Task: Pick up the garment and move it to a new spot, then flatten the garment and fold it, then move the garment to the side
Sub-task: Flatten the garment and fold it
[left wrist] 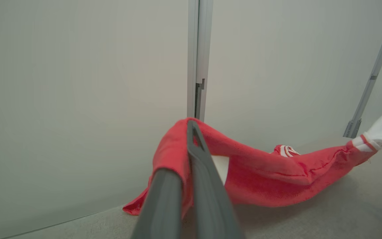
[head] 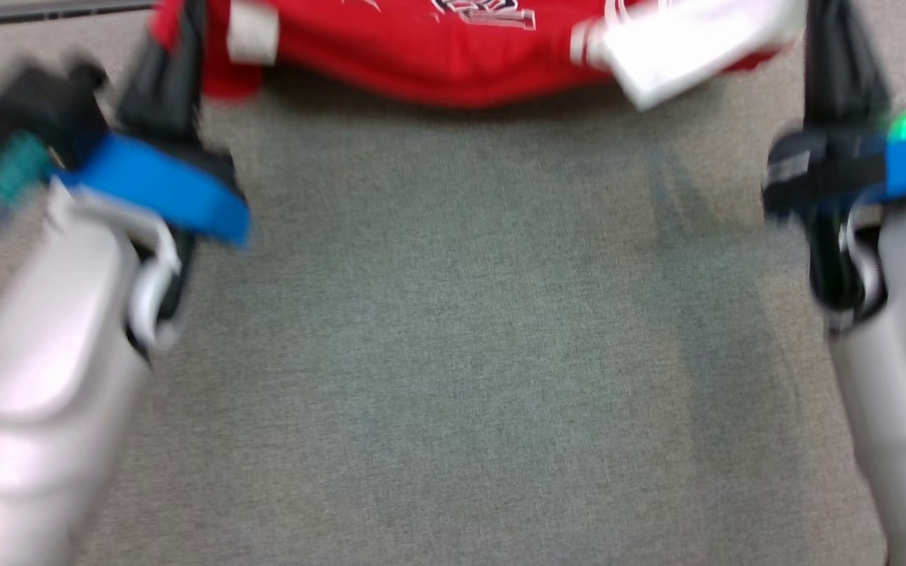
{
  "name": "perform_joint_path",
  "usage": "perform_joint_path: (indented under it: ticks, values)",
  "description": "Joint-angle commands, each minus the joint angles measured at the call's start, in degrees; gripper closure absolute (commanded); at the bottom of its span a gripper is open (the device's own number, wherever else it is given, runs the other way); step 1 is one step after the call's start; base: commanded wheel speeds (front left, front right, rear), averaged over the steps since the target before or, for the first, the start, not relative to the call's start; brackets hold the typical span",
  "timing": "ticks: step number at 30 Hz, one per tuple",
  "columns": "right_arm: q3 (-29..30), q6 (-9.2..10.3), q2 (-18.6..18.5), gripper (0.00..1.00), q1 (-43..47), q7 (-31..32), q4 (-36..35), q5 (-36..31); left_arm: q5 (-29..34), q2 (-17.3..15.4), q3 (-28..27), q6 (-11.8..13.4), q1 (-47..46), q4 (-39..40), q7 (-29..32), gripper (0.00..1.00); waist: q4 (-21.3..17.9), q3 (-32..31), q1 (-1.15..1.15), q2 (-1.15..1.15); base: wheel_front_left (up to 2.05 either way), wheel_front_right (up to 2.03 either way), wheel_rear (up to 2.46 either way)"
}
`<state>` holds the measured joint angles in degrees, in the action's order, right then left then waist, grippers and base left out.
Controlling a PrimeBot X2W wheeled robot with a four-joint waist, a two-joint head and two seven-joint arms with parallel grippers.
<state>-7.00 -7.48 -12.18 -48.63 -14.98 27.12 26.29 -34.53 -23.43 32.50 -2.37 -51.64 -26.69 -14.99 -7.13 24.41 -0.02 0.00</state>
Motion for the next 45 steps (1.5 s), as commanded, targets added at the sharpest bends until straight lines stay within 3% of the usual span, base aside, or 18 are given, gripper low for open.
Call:
perform_joint_path:
  ticks: [1, 6, 13, 24, 33, 45]
  values:
    - [0.1, -0.02, -0.62, 1.0, 5.36, -0.26, -2.25, 0.5, 0.98, 0.16, -0.55, 0.89, 5.11, 2.19, -0.26, 1.0, -0.29, -1.81, 0.02, 0.0, 0.0, 0.0, 0.0]
    - [2.45, -0.03, -0.27, 1.0, 21.89, 1.92, -9.45, 1.78, 1.96, 1.43, -1.66, 2.43, 19.46, 7.33, -0.27, 1.0, 0.62, -5.46, 0.02, 0.0, 0.0, 0.0, 0.0]
    - [7.65, -0.03, 4.21, 1.0, 42.61, 7.3, -19.59, 1.51, 2.6, 2.37, -3.55, 3.92, 34.06, 8.72, -0.27, 1.0, 0.7, -10.27, 0.02, 0.0, 0.0, 0.0, 0.0]
    - [10.26, -0.02, 8.89, 1.0, 63.98, 14.79, -34.77, -0.56, 3.4, 3.63, -7.09, 4.5, 49.06, 11.8, -0.28, 1.0, 0.38, -15.94, 0.02, 0.0, 0.0, 0.0, 0.0]
    - [12.45, -0.03, 9.28, 1.0, 69.71, 17.77, -39.56, 0.05, 4.8, 3.27, -6.35, 4.78, 55.01, 14.25, -0.14, 1.0, 1.39, -17.99, 0.02, 0.0, 0.0, 0.0, 0.0]
    - [13.72, -0.03, 9.29, 1.0, 60.01, 19.75, -34.49, -1.11, 6.55, 3.06, -4.83, 3.49, 50.69, 12.35, -0.06, 1.0, 2.23, -17.25, 0.02, 0.0, 0.0, 0.0, 0.0]
